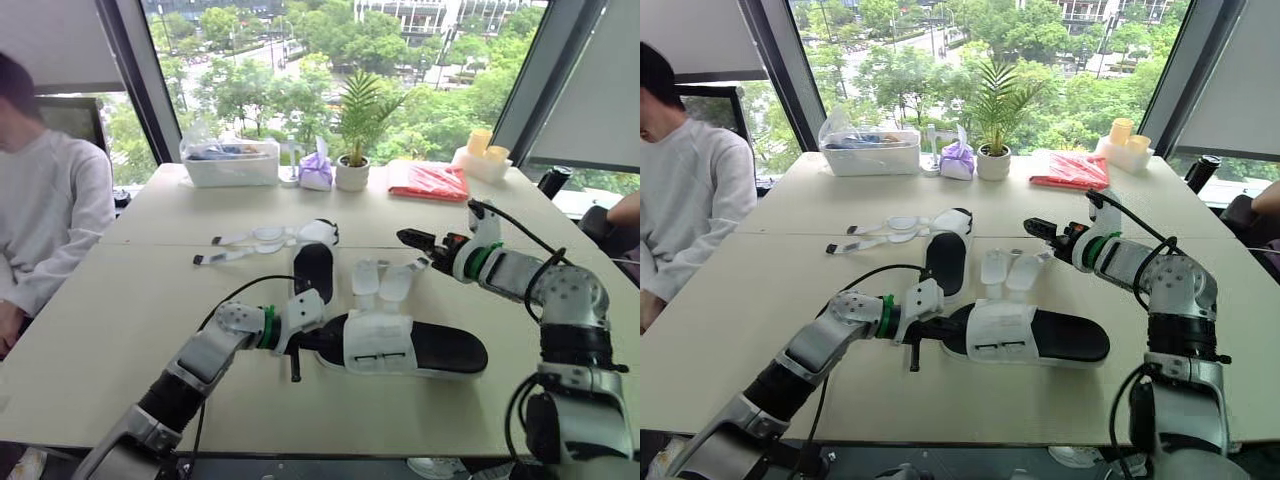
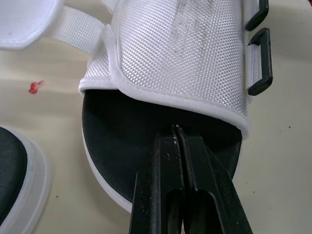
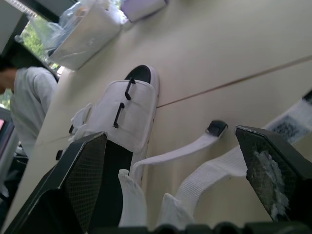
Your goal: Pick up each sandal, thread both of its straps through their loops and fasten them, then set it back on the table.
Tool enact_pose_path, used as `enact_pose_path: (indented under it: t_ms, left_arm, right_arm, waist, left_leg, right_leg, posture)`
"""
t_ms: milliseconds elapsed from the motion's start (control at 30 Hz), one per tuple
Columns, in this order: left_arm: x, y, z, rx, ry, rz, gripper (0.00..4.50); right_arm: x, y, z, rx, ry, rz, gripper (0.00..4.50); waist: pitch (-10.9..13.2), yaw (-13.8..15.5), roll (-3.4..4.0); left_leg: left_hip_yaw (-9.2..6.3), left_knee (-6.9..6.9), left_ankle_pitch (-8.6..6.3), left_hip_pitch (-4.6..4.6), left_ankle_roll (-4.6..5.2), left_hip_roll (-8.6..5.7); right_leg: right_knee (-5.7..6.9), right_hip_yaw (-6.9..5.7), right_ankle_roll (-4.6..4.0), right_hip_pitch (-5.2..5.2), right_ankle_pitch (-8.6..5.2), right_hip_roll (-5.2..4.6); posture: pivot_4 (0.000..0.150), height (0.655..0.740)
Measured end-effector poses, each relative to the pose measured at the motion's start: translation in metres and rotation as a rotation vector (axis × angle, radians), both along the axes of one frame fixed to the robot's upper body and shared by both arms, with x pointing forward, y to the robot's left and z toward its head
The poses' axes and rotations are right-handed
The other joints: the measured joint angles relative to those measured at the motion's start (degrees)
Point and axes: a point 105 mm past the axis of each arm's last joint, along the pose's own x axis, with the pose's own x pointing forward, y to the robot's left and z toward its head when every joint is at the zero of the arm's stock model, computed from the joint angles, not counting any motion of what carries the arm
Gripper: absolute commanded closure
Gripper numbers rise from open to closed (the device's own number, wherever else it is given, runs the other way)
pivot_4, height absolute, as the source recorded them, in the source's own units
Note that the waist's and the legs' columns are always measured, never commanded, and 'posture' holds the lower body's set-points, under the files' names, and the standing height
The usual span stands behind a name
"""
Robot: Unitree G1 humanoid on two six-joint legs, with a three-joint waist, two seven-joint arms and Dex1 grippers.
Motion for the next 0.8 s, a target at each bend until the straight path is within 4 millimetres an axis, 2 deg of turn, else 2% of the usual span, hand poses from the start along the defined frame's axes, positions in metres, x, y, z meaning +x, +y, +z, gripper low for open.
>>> enact_pose_path:
  t_ms: [133,200,400,500,600,733,800]
  left_arm:
    - [0.001,-0.002,0.001,-0.006,-0.016,0.013,4.47]
    - [0.0,-0.004,0.001,-0.017,-0.015,0.017,4.47]
    - [0.0,-0.006,0.002,-0.026,-0.017,0.023,4.47]
    - [-0.001,-0.005,0.002,-0.025,-0.018,0.025,4.47]
    - [-0.002,-0.005,0.001,-0.026,-0.019,0.026,4.5]
    - [-0.003,-0.003,0.002,-0.025,-0.017,0.033,4.5]
    - [-0.003,-0.002,0.002,-0.025,-0.016,0.038,4.5]
  right_arm:
    - [-0.003,-0.009,-0.024,0.036,0.175,-0.045,0.0]
    - [-0.001,-0.006,-0.031,0.057,0.219,-0.054,0.0]
    - [0.014,0.014,-0.044,0.16,0.258,-0.086,0.0]
    - [0.026,0.014,-0.046,0.197,0.243,-0.135,0.0]
    - [0.039,0.009,-0.047,0.201,0.211,-0.211,0.89]
    - [0.045,0.004,-0.057,0.176,0.199,-0.267,2.89]
    - [0.046,0.007,-0.062,0.174,0.207,-0.263,4.08]
  waist:
    - [-0.04,-0.3,0.06]
    - [-0.06,-0.58,0.09]
    - [-0.06,-1.46,0.1]
    - [-0.06,-1.5,0.1]
    - [-0.06,-1.49,0.1]
    - [-0.06,-1.61,0.1]
    - [-0.06,-1.69,0.1]
  left_leg:
    - [0.07,0.0,-0.02,-0.23,0.07,-0.02]
    - [0.08,0.0,-0.08,-0.24,0.17,0.0]
    - [0.08,0.01,-0.09,-0.27,0.21,0.04]
    - [0.09,0.06,-0.1,-0.31,0.23,0.05]
    - [0.08,0.07,-0.1,-0.31,0.23,0.07]
    - [0.09,0.04,-0.1,-0.32,0.23,0.09]
    - [0.09,0.03,-0.1,-0.32,0.23,0.11]
  right_leg:
    - [-0.02,0.0,0.17,-0.22,0.1,0.03]
    - [-0.01,-0.01,0.18,-0.24,0.1,0.1]
    - [0.0,-0.01,0.23,-0.26,0.1,0.4]
    - [-0.01,0.0,0.27,-0.27,0.12,0.44]
    - [-0.02,0.0,0.3,-0.26,0.14,0.48]
    - [-0.02,0.02,0.3,-0.29,0.13,0.49]
    - [-0.02,0.02,0.3,-0.3,0.13,0.51]
  posture:
    - [0.15,0.74]
    - [0.15,0.74]
    - [0.15,0.74]
    - [0.15,0.74]
    - [0.15,0.74]
    - [0.15,0.74]
    - [0.15,0.74]
